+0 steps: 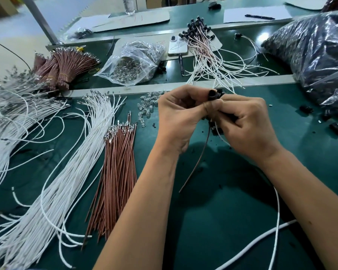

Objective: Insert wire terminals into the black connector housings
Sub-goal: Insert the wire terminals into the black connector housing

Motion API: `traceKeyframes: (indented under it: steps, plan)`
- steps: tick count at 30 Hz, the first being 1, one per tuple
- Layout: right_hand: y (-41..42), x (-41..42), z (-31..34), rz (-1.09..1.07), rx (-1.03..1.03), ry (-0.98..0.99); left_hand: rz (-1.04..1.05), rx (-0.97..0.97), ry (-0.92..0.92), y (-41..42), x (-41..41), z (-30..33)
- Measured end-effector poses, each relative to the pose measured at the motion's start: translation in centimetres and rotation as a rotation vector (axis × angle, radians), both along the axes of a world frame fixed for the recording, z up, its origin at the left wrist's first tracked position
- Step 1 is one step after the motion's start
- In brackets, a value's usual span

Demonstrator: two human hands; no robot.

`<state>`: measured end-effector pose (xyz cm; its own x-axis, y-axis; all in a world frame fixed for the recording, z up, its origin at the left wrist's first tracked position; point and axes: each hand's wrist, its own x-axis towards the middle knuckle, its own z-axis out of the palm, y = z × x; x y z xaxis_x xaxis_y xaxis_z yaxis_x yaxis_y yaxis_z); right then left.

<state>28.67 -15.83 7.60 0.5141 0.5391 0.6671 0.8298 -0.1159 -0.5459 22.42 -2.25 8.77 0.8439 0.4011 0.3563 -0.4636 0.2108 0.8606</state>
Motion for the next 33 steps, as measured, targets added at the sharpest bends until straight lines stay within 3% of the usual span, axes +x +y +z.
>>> traceKeyframes:
  steps: [6,10,12,15,18,22,29,31,33]
  plan:
    - [0.1,0.5,0.2,0.042,-0.074,0.054,0.071,-0.084,0.090,-0.1,0.2,0.0]
    - [1.0,0.8,0.7,0.054,-0.210,0.080,0.074,-0.088,0.272,1.5,-0.2,0.6]
    - [2.4,1.2,1.3,0.122,-0.309,0.240,0.084,-0.151,0.355,3.2,-0.8,1.0]
    - [6.2,1.7,2.1,0.144,-0.289,0.492,0.265,-0.295,0.318,6.7,-2.0,1.2]
    - [11.1,0.8,2.0,0.087,-0.476,0.346,0.385,-0.490,0.161,9.3,-3.2,1.1]
    - [15.9,-1.0,1.8,0.000,-0.685,0.136,0.391,-0.614,0.031,10.2,-3.7,0.9]
    - [16.8,-1.7,2.1,-0.066,-0.803,0.077,0.315,-0.539,0.042,9.9,-3.3,0.5]
    - [15.3,-1.1,2.6,-0.065,-0.749,0.168,0.268,-0.442,0.115,9.3,-2.8,0.4]
    - [12.7,0.1,3.0,-0.048,-0.569,0.399,0.198,-0.319,0.224,8.1,-2.2,0.2]
